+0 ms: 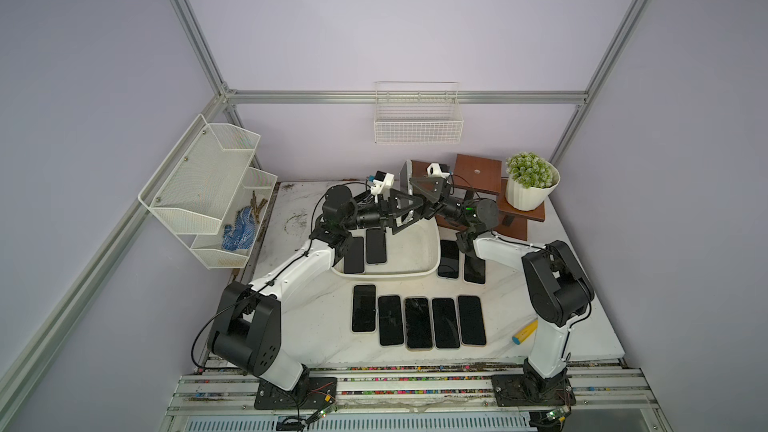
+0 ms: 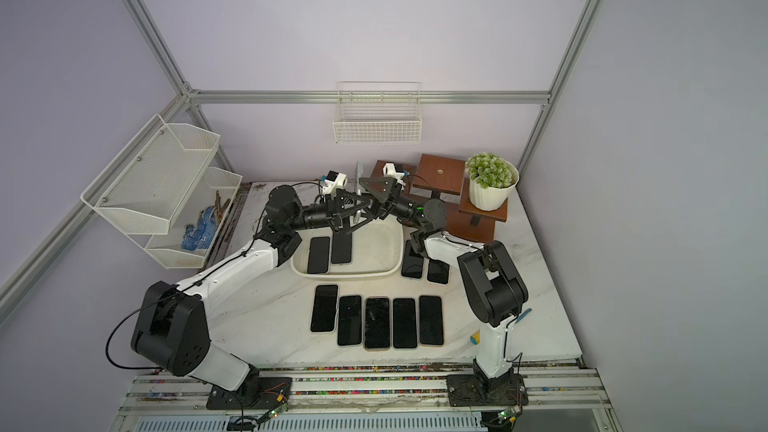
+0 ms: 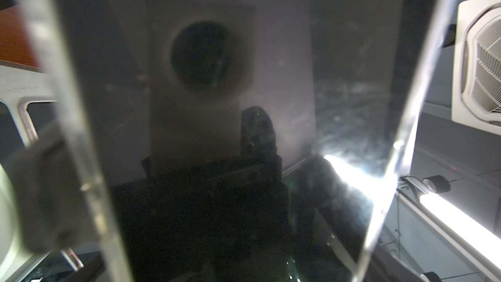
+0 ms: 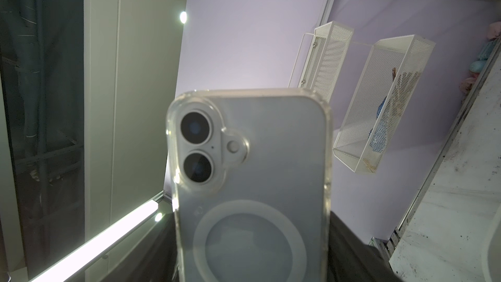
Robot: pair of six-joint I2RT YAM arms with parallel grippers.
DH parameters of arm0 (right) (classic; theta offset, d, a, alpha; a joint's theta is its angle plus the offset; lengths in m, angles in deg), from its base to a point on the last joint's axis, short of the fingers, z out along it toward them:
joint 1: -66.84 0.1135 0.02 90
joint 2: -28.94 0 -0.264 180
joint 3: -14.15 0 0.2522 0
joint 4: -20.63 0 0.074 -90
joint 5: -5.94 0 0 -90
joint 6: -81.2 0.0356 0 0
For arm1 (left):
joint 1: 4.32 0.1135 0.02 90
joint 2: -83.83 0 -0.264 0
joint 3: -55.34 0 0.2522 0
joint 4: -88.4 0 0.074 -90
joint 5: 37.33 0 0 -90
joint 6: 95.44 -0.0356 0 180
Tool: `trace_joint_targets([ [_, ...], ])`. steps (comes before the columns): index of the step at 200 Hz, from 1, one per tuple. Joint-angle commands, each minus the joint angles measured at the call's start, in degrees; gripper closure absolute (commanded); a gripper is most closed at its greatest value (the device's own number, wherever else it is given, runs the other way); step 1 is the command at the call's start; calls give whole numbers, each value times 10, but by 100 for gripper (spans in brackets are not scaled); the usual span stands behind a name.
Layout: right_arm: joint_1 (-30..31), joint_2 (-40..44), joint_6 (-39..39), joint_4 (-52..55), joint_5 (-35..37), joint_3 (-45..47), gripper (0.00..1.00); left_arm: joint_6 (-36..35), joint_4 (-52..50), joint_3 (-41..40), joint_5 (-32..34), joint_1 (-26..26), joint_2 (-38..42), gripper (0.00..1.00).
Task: Take the phone out of the storage box
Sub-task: Place the phone at the center of the board.
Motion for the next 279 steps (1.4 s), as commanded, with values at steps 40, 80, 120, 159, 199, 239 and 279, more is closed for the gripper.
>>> trace_joint_targets([
  [40,10,56,-66,51,-33,11,46,-171,-211,82,-26,19,17,2],
  [80,13,65,-101,99,-44,11,46,-213,-276,93,-27,20,17,21],
  [120,20,64,-123,124,-53,0,41,-236,-309,101,-17,23,17,35],
  [159,17,68,-146,148,-41,1,16,-292,-386,122,7,36,23,47],
  [199,-3,77,-176,192,-22,1,0,-340,-460,125,40,53,37,53],
  [239,-27,92,-231,276,-8,2,0,-398,-579,139,111,74,52,56],
  [279,-39,136,-453,571,-4,-45,0,-492,-791,144,278,91,102,57],
])
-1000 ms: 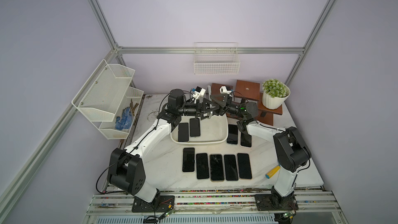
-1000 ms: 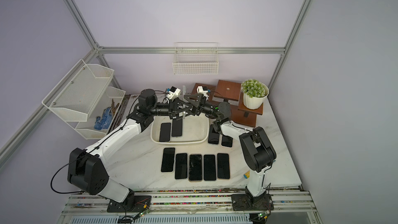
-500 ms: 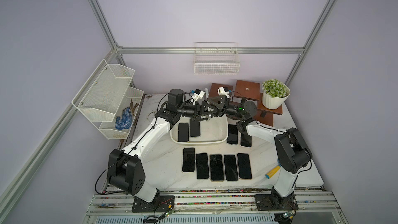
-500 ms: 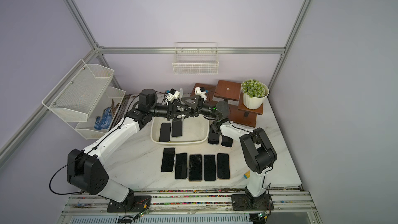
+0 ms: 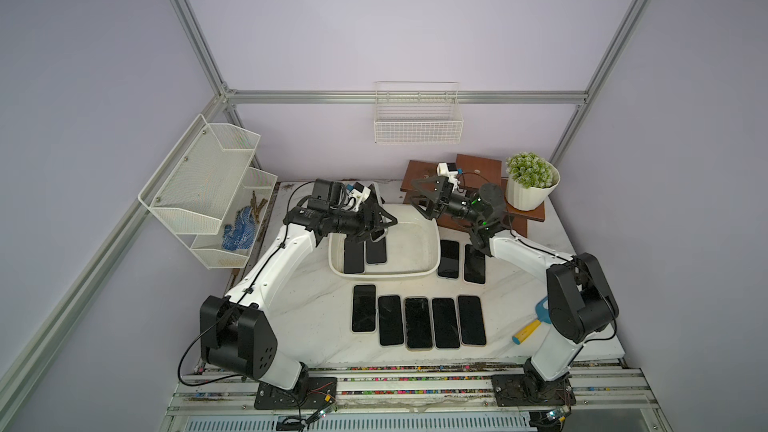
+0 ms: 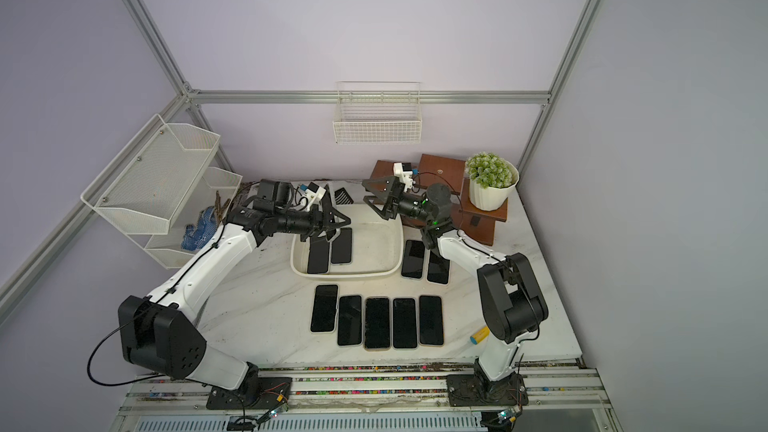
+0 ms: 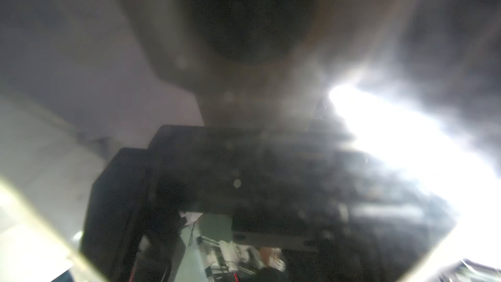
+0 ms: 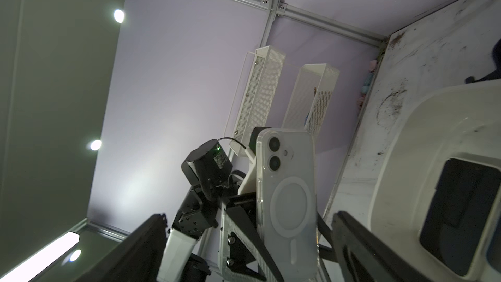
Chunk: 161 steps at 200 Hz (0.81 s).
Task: Take the phone out of the storage box
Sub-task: Place the phone at the center of the board.
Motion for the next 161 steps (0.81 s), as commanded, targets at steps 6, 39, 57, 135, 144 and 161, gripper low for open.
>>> trace_joint_targets([
  [6,-2,39,-195,240,9,-51,0,-89,-146,12,125,16,81,57],
  [39,-2,58,-257,307,2,-32,0,-97,-217,-51,216,25,141,58],
  [57,-3,67,-272,318,1,-12,0,-84,-245,-86,251,25,175,58],
  [135,-9,96,-356,409,-6,8,0,17,-345,-230,347,-28,287,59],
  [144,-11,98,-358,411,-8,13,0,28,-351,-243,350,-38,294,59],
  [161,-14,98,-361,410,-8,23,0,43,-358,-269,351,-51,307,58],
])
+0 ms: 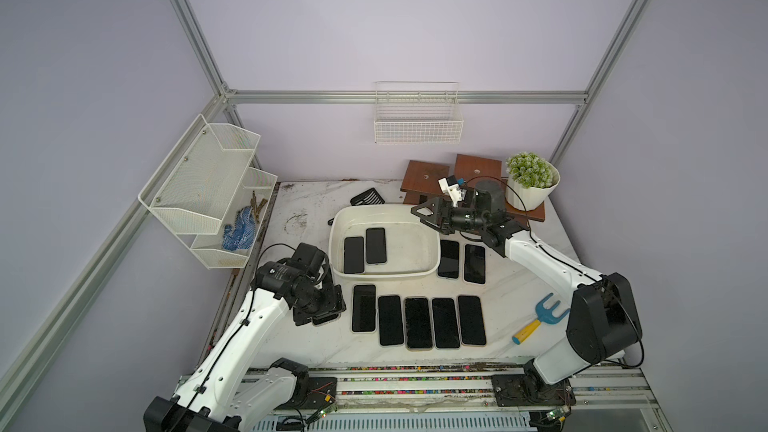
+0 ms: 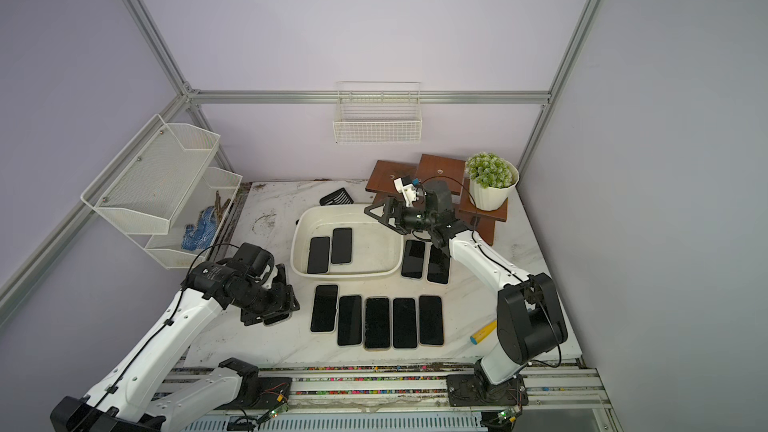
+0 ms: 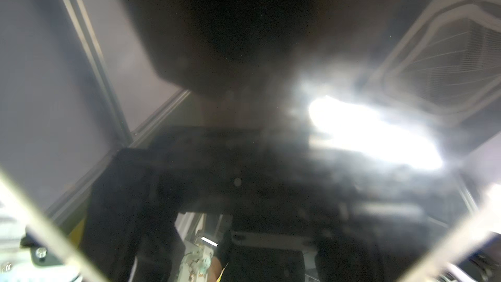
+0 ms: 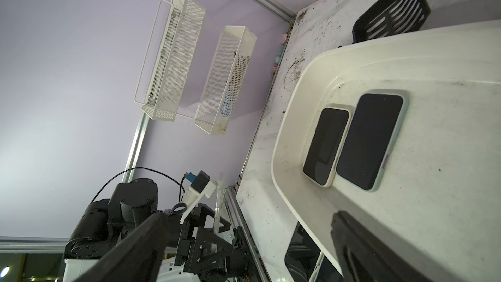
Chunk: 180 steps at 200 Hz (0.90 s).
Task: Take the phone out of the storage box
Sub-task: Place the phone at the center of the board.
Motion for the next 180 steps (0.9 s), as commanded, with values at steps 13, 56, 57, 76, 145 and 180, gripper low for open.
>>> trace_joint_targets([
  [13,-7,38,-29,20,-8,25,0,43,-11,-42,17,-20,28,58],
  [56,-11,57,-33,24,-10,44,0,33,36,-86,3,-21,-7,58],
  [57,-11,58,-33,24,-10,45,0,32,37,-87,3,-21,-10,58],
  [76,-13,69,-37,30,-8,52,0,17,64,-91,5,-22,-57,57],
  [145,-23,123,-53,58,5,86,0,-17,125,-66,10,-22,-193,55],
  [180,-30,147,-54,54,16,107,0,-17,136,-69,4,-21,-228,43],
])
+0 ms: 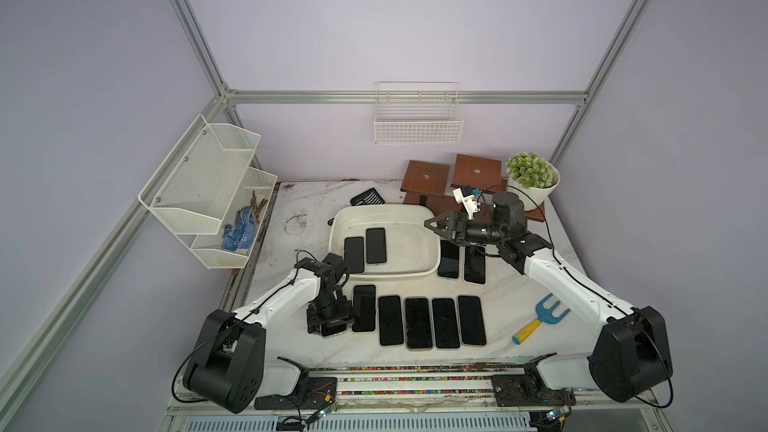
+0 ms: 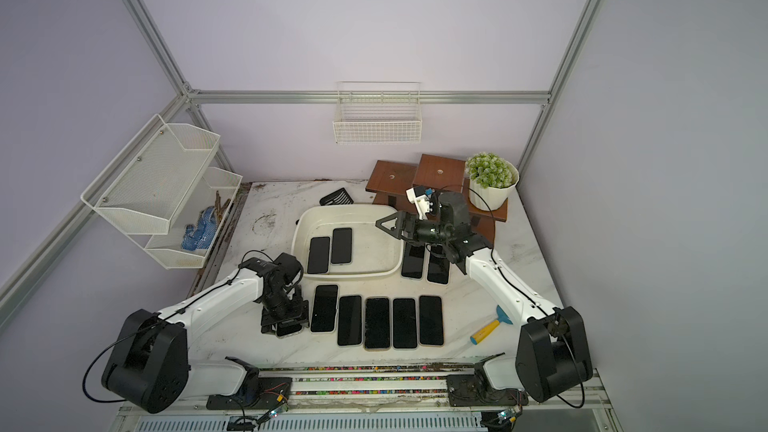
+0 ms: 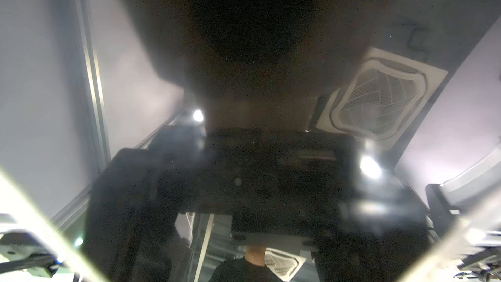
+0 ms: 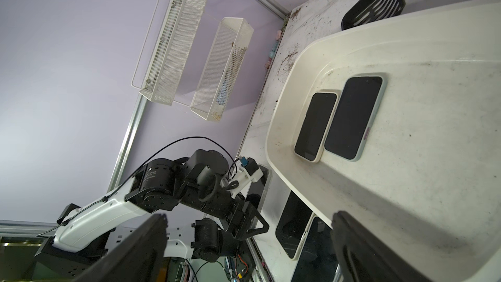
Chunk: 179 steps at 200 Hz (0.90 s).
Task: Take the phone out of the storage box
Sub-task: Place the phone at the center of the board.
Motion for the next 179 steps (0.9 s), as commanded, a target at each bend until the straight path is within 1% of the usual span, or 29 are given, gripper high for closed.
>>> trace_joint_targets([
  [1,-8,24,-11,7,14,17,0,-14,14,19,-2,-2,-8,42],
  [23,-13,31,-10,1,17,27,0,-13,10,19,3,-2,-13,27],
  [37,-16,31,-10,-1,17,28,0,-9,5,17,9,-2,-13,19],
  [79,-21,27,-9,-2,12,24,0,-1,-11,14,18,-2,-11,7],
  [108,-23,26,-11,-1,9,25,0,1,-22,16,21,-2,-4,5],
  [131,-23,26,-16,5,15,22,0,2,-49,36,20,-1,26,4],
  [159,-22,11,-69,98,57,-18,0,15,-65,110,-21,-1,106,3],
  [179,-14,-8,-119,177,99,-61,0,24,-45,175,-25,1,152,0],
])
